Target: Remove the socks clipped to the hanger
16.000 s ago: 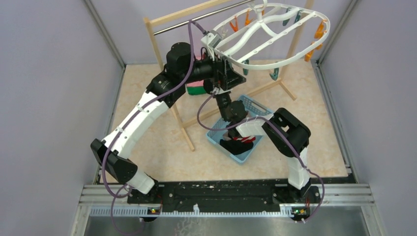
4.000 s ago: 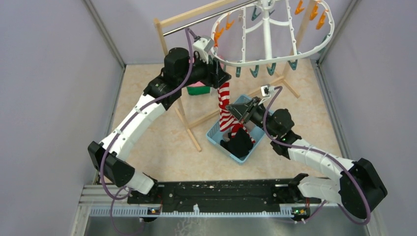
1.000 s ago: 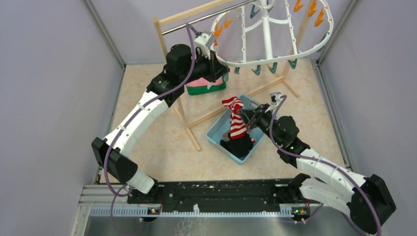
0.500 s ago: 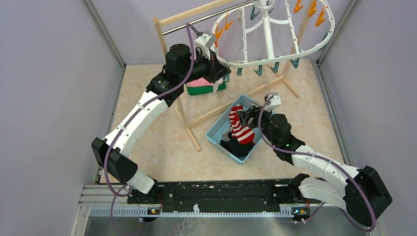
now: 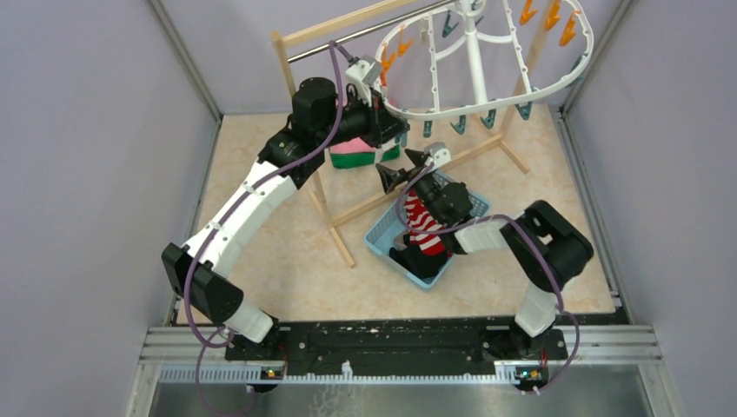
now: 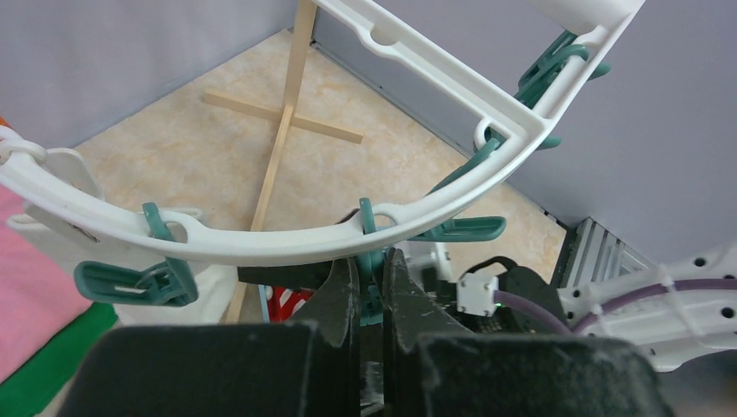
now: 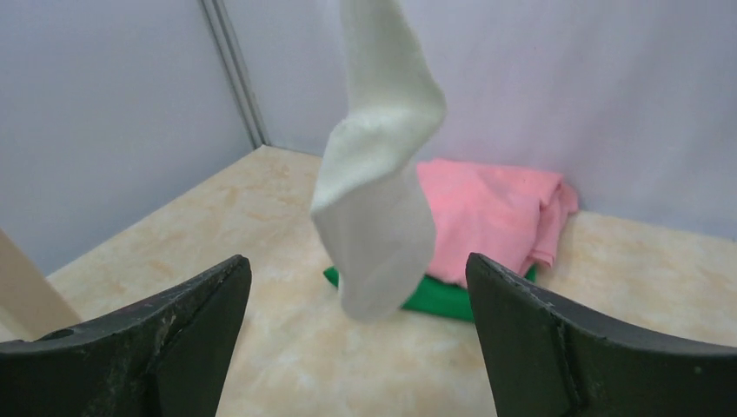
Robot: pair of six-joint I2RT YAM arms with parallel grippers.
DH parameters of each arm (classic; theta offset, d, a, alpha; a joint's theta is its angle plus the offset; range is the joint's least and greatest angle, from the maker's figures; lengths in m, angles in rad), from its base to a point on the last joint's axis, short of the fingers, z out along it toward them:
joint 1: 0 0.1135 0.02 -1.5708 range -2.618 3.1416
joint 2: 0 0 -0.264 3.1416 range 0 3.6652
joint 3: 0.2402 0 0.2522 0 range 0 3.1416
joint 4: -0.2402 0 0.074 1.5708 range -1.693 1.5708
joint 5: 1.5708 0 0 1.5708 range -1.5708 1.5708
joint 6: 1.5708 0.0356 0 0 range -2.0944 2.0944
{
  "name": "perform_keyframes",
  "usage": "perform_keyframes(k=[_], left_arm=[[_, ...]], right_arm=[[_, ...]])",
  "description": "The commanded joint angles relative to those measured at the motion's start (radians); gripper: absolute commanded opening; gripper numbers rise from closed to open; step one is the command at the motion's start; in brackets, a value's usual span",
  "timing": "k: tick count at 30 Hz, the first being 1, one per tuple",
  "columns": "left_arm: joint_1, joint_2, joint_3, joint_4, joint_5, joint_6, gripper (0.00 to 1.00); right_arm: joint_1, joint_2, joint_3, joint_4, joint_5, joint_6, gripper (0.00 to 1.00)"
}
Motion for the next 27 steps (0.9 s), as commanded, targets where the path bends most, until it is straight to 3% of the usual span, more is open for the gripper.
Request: perform_keyframes(k=[1,5,6,8,11,13,16,27], left_arm=[[0.0,-0.009,0.014,0.047,0.025,-0.007,0.0],[0.0,-0.019,0.015,0.03,0.017,-0.007,0.0],[0.0,-0.022,0.013,0.026,0.014,-0.011,0.04],[0.0,-0.03,0.013,0.004,-0.019,-0.022,0.27],[0.001,-0.057,-0.001,-0.031,-0.057,-0.012,0.73],[0.004,-0.087,-0.023,-0.05,-0.065,0.007,0.87],[0.008,-0.143,-0.081,-0.064,-0.051,0.038,0.98],[0.017,-0.298,-0.241,-0.176,0.01,0.211,0.99]], right_arm=[[0.004,0.135,0.184,0.253,-0.023,-0.055,0.92],[-0.001,0.21,0.314,0.23,0.047,-0.075,0.86],[-0.004,0.223,0.338,0.225,0.052,-0.066,0.83],[-0.005,0.245,0.389,0.208,0.036,-0.058,0.71],[-0.007,0.244,0.407,0.192,0.024,-0.03,0.36],[-0.009,0.215,0.371,0.191,0.023,0.012,0.01],[-0.011,0.145,0.282,0.222,0.024,0.069,0.0],[-0.016,-0.192,-0.119,0.239,-0.026,0.352,0.0]])
